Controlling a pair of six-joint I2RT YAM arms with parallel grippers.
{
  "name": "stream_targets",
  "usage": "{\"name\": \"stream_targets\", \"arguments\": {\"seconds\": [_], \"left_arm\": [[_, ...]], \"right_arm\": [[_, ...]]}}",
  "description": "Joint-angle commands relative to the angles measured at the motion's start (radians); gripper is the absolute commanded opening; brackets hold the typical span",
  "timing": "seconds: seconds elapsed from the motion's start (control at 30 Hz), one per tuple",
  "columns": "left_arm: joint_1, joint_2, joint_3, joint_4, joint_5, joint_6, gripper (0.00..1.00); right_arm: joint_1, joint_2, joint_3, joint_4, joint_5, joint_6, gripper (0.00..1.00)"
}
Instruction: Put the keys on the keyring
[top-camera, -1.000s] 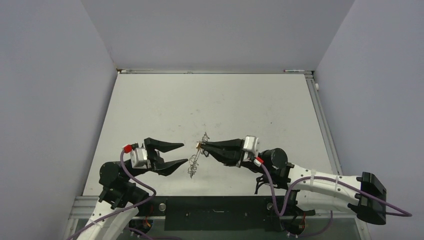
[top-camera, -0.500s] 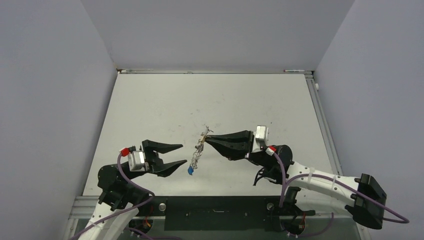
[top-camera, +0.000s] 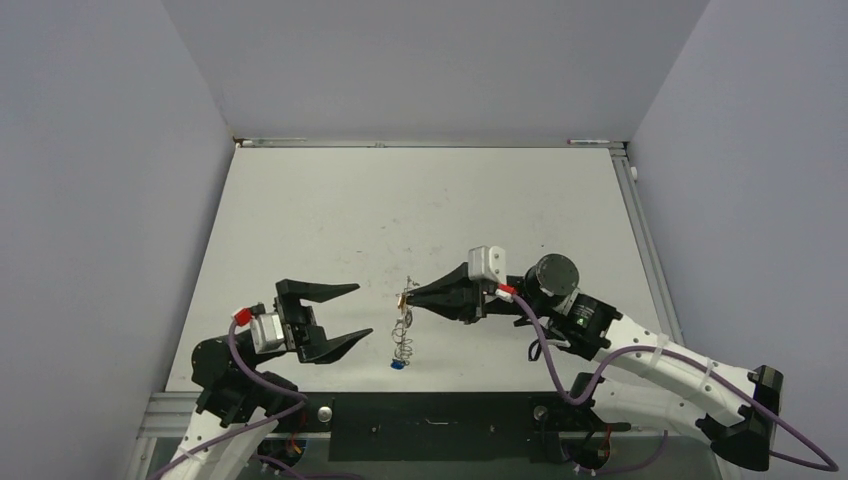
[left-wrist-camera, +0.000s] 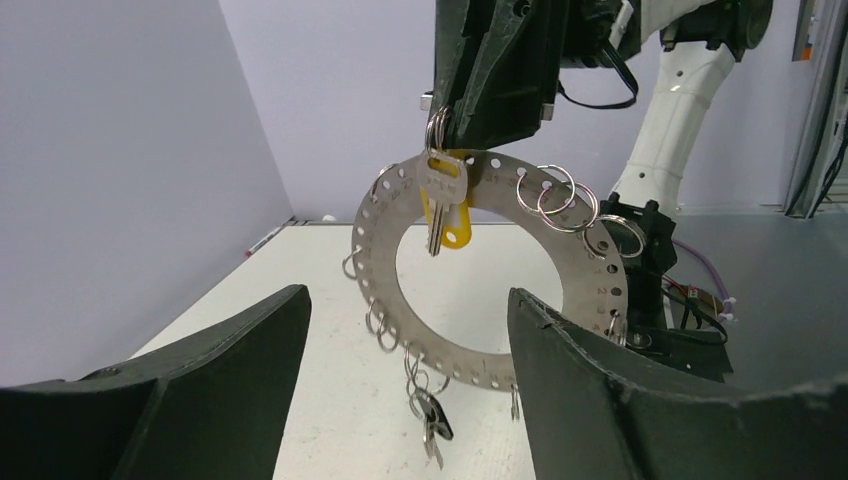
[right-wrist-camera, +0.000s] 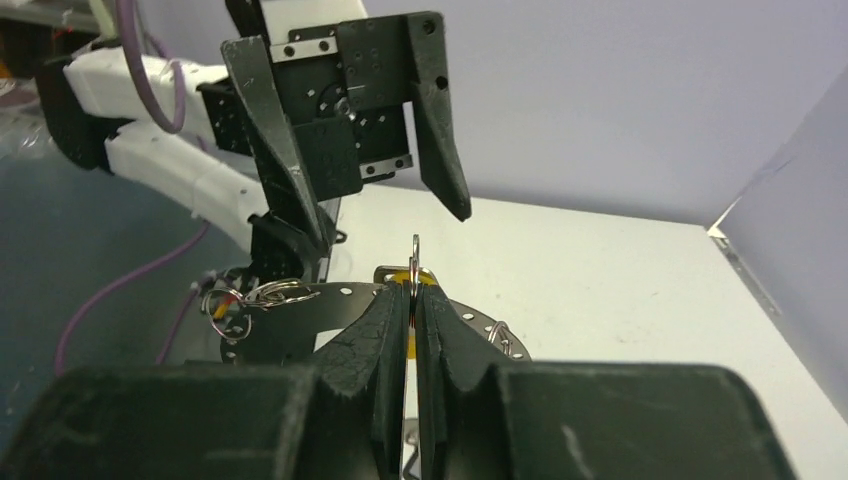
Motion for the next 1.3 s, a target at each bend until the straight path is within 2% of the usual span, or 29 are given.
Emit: {"name": "stream_targets", "arguments": {"seconds": [0.0, 0.1, 0.3, 0.37, 0.6, 0.77, 1.03, 1.27], "left_arm": [[0.008, -0.004, -0.025, 0.116, 0.063, -0.039, 0.7], [0.008, 0.001, -0.04, 0.158, 0.082, -0.063, 0.69], [0.008, 0.032, -0.04, 0.169, 0.105, -0.082, 0.57], [0.008, 0.052, -0.039, 0.174, 0.115, -0.092, 0.53], [0.003, 0.118, -0.046, 0.235, 0.156, -0.152, 0.46], [-0.02, 0.145, -0.053, 0.258, 0.16, -0.171, 0.34], [-0.07, 0.184, -0.053, 0.248, 0.159, -0.171, 0.32], [-0.102, 0.202, -0.043, 0.2, 0.152, -0.146, 0.26]], "right_arm": [[-0.006, 0.054, 0.118, -0.216, -0.144, -0.115, 0.05], [-0.006, 0.072, 0.14, -0.263, -0.158, -0.14, 0.05], [-0.009, 0.104, 0.202, -0.374, -0.152, -0.195, 0.05], [-0.009, 0.111, 0.207, -0.378, -0.153, -0.196, 0.05], [-0.009, 0.133, 0.221, -0.397, -0.158, -0.196, 0.05], [-0.006, 0.166, 0.243, -0.421, -0.171, -0.199, 0.05], [-0.001, 0.193, 0.26, -0.442, -0.186, -0.201, 0.05], [0.016, 0.199, 0.266, -0.45, -0.198, -0.2, 0.05]]}}
